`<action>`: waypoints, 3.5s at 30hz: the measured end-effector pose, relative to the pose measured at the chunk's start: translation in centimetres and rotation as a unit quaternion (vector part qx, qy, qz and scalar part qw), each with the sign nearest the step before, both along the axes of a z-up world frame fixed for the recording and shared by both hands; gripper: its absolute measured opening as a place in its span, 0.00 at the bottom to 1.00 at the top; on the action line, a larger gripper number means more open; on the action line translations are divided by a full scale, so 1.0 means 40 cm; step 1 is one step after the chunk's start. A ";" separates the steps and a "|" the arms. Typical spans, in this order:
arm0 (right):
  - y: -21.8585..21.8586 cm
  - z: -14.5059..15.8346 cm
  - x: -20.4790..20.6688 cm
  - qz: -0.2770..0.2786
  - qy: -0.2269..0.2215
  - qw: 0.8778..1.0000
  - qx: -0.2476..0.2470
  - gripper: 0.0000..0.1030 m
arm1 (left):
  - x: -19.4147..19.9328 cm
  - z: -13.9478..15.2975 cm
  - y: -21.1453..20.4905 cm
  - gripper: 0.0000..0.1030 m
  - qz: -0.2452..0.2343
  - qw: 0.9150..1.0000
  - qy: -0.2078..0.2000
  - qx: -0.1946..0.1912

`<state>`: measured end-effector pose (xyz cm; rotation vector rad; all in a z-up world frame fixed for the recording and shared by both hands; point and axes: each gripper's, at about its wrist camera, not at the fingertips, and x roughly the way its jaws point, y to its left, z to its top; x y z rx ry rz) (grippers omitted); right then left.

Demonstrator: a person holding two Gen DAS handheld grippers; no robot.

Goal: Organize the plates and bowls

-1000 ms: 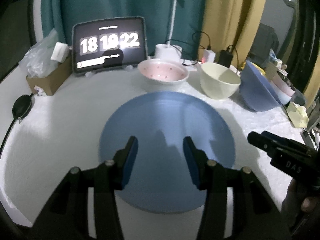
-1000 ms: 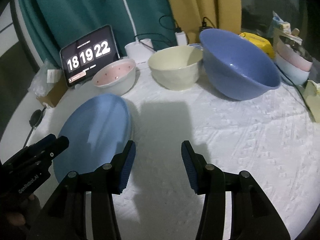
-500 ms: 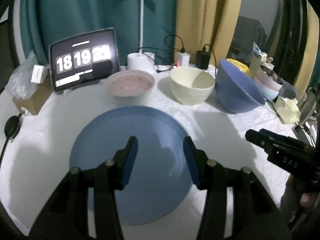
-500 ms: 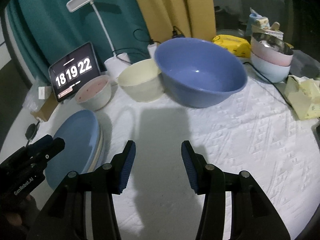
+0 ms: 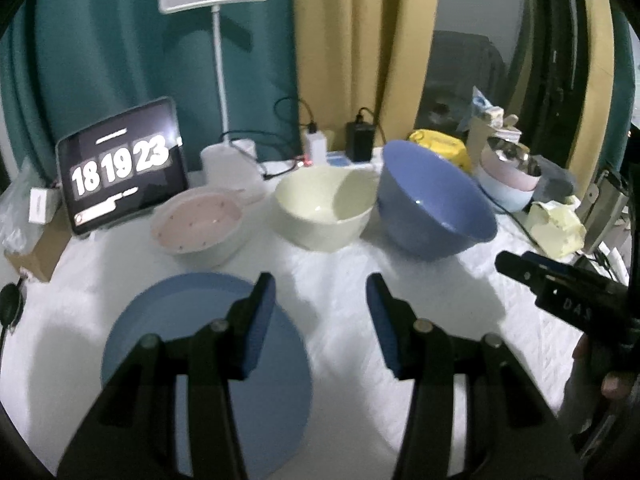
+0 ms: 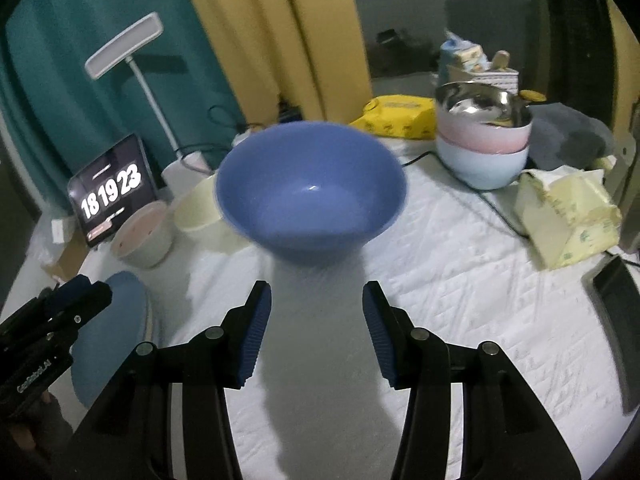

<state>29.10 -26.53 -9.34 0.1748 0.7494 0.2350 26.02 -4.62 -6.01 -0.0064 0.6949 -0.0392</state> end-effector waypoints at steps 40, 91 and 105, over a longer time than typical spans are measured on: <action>-0.124 -0.108 0.203 -0.050 0.029 0.998 0.002 0.50 | 0.231 -0.061 -0.197 0.48 -0.070 0.998 -0.005 -0.002; -0.064 -0.020 0.013 -0.027 0.002 1.000 -0.013 0.18 | 0.065 -0.051 -0.161 0.28 -0.084 0.996 0.015 -0.004; -0.036 -0.025 -0.089 -0.024 0.011 0.999 -0.019 0.18 | -0.043 -0.068 -0.137 0.29 -0.078 0.996 0.029 -0.014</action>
